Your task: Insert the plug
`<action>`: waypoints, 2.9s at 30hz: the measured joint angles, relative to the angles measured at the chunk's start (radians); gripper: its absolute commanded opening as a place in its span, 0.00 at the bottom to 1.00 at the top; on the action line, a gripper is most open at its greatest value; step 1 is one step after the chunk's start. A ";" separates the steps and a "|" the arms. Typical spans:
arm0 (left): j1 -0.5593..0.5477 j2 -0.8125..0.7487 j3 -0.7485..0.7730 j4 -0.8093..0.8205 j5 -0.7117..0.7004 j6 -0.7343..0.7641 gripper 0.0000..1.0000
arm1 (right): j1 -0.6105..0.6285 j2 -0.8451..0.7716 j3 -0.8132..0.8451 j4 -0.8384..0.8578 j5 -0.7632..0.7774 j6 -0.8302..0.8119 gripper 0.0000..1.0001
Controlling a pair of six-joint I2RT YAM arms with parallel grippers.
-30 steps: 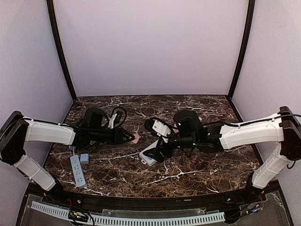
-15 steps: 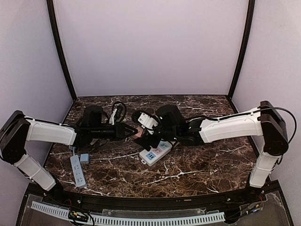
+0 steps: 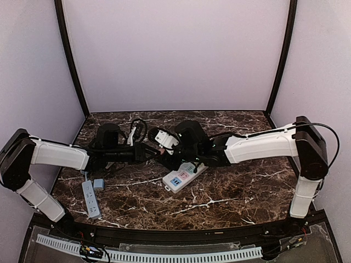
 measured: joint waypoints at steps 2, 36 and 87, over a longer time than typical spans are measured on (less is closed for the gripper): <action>0.000 0.000 -0.002 0.006 0.000 -0.002 0.22 | 0.000 0.002 0.007 -0.010 0.001 -0.003 0.58; -0.002 0.007 -0.002 -0.005 0.017 0.003 0.70 | -0.019 0.032 0.025 -0.055 -0.048 -0.033 0.06; -0.003 -0.134 -0.181 0.082 -0.590 0.300 0.96 | -0.164 -0.112 0.034 -0.633 -0.003 0.296 0.00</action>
